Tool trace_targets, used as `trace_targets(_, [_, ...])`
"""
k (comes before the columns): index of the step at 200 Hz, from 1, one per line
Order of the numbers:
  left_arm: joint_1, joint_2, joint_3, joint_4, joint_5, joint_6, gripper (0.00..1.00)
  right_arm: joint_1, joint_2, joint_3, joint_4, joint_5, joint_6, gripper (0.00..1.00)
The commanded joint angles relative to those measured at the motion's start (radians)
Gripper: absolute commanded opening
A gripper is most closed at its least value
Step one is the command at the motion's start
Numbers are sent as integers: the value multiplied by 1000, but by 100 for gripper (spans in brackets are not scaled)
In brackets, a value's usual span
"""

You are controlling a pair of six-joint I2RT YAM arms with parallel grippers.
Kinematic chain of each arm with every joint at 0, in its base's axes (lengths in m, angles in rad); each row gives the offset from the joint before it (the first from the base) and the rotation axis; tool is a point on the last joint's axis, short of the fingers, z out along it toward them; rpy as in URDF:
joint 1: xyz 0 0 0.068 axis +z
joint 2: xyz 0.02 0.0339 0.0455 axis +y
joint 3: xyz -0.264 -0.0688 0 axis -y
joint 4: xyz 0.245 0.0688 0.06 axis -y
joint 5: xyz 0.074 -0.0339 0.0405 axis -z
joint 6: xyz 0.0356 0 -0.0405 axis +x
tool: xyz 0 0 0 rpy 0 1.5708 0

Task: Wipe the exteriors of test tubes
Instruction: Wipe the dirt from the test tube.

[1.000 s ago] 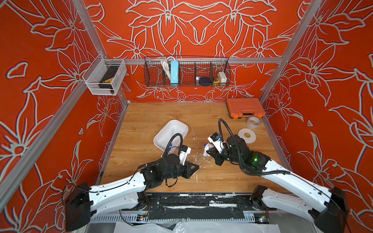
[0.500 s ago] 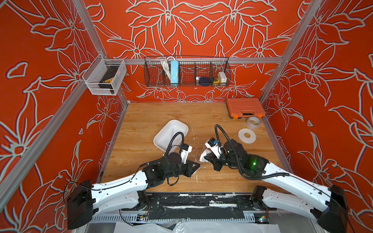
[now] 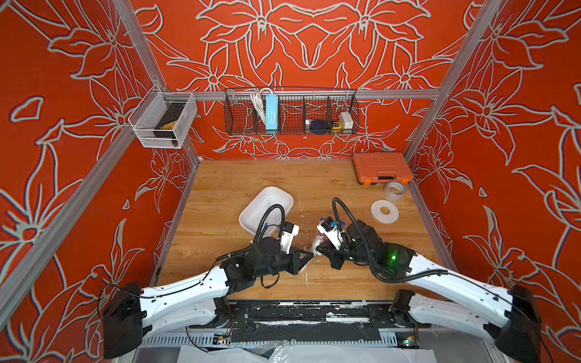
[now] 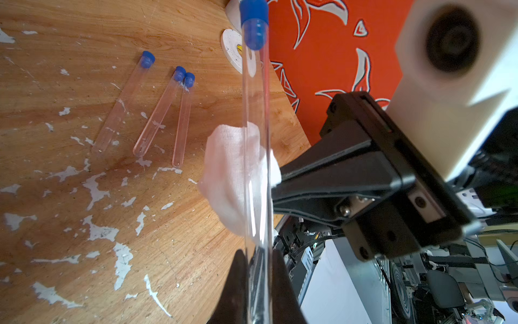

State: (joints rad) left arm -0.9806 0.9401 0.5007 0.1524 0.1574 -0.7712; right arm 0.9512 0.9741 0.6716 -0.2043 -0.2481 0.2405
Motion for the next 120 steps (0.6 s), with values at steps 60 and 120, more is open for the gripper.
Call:
trace_targets(60, [5,-23,-9,8,32,-11,9,-32,31,70,-40,93,-62,0])
trace_targets(120, [6,-49,-12,-14,28,-11,9,-115,49,129,-74,62,-111,0])
